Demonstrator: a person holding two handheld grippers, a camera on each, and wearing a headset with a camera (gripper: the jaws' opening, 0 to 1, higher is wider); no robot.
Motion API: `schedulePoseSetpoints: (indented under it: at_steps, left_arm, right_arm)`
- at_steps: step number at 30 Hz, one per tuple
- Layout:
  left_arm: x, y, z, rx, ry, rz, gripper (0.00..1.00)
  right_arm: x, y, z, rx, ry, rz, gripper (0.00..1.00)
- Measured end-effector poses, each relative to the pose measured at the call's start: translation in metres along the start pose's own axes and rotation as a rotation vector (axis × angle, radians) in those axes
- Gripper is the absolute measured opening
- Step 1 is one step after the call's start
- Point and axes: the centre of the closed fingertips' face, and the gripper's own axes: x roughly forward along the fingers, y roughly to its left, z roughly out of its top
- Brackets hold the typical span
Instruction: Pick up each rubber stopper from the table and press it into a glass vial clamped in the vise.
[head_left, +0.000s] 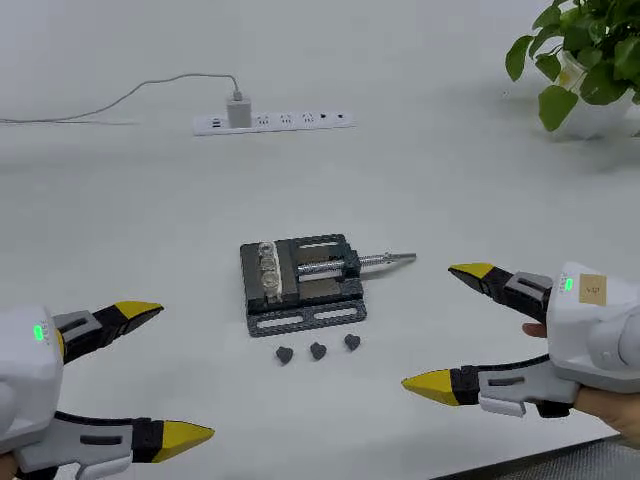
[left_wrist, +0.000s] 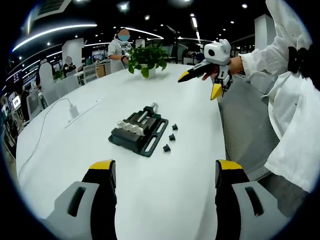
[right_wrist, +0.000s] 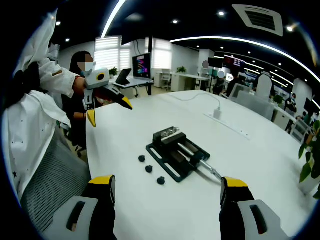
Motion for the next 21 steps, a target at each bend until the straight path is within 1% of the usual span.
schedulePoseSetpoints:
  at_steps: [3,8,9,11,13,17,21]
  left_arm:
    - [0.003,0.000,0.003,0.015,0.004,-0.013,0.78]
    - [0.009,-0.001,0.003,0.057,0.030,-0.049,0.74]
    - [0.010,0.000,0.003,0.075,0.037,-0.057,0.73]
    - [0.013,0.001,0.004,0.087,0.050,-0.071,0.72]
    - [0.016,0.001,0.005,0.105,0.055,-0.086,0.69]
    - [0.024,0.002,0.008,0.139,0.069,-0.115,0.66]
    - [0.034,-0.001,0.008,0.186,0.088,-0.158,0.61]
  right_arm:
    - [0.000,0.000,0.000,0.001,0.000,-0.001,0.85]
    - [-0.001,-0.001,0.000,0.004,0.000,-0.004,0.85]
    - [-0.001,-0.001,0.000,0.004,0.001,-0.005,0.85]
    - [-0.002,-0.001,0.000,0.006,0.000,-0.006,0.85]
    - [-0.002,-0.001,-0.001,0.008,0.000,-0.008,0.85]
    - [-0.002,-0.001,-0.001,0.012,-0.001,-0.010,0.85]
    - [-0.004,0.000,-0.002,0.018,0.000,-0.012,0.84]
